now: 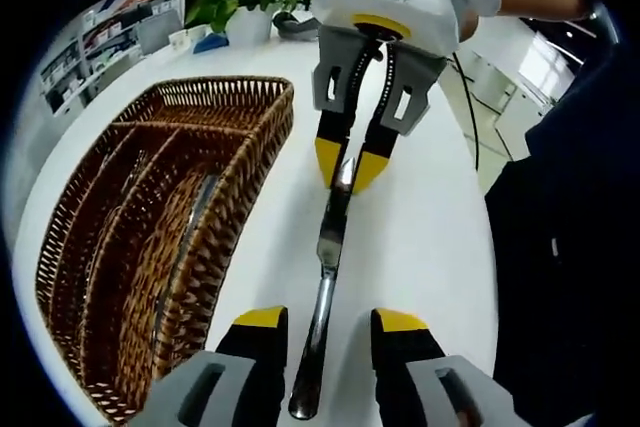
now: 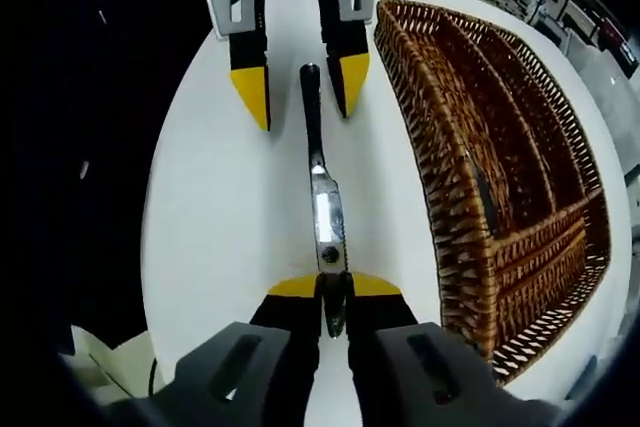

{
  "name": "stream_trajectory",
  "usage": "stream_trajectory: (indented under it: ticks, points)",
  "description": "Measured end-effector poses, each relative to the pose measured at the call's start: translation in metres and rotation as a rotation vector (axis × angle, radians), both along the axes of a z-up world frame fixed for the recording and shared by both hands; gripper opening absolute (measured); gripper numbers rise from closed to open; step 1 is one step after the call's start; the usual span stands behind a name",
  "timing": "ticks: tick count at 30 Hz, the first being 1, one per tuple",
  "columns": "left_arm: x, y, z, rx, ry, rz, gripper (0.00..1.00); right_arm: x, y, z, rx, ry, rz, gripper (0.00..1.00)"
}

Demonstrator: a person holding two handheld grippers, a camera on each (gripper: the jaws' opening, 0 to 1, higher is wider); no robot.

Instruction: Arrange the knives, forks, and spoons in their matching storage slots by inserting each utensil handle-first until every utensil is classified and aligned in the correct compartment

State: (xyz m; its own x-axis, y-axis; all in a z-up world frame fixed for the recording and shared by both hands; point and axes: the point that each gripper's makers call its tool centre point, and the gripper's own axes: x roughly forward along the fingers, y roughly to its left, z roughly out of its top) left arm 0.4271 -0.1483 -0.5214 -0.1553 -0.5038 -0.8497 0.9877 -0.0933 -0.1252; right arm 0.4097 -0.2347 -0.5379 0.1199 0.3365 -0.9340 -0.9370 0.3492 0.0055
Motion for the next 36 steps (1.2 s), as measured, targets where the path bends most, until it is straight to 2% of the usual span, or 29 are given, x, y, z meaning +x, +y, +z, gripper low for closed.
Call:
stream_trajectory:
  ticks: [10, 14, 18, 20, 27, 36]
  points:
    - [-0.006, -0.008, -0.006, -0.010, -0.008, -0.036, 0.27, -0.003, 0.002, 0.015, 0.023, -0.011, -0.041, 0.07]
    - [-0.010, -0.011, -0.007, -0.035, -0.036, -0.071, 0.22, -0.003, 0.004, 0.026, 0.026, -0.029, -0.043, 0.07]
    - [-0.006, -0.012, -0.008, -0.059, -0.131, -0.137, 0.11, -0.003, 0.004, 0.028, 0.025, -0.036, -0.037, 0.07]
    - [-0.007, -0.011, -0.008, -0.062, -0.128, -0.143, 0.07, -0.004, 0.004, 0.027, 0.029, -0.032, -0.039, 0.07]
    - [-0.008, -0.009, -0.008, -0.066, -0.148, -0.184, 0.07, -0.007, 0.007, 0.026, 0.054, -0.019, -0.036, 0.08]
    - [-0.007, -0.001, 0.001, -0.057, -0.129, -0.201, 0.06, -0.006, 0.015, 0.031, 0.104, -0.026, -0.016, 0.08]
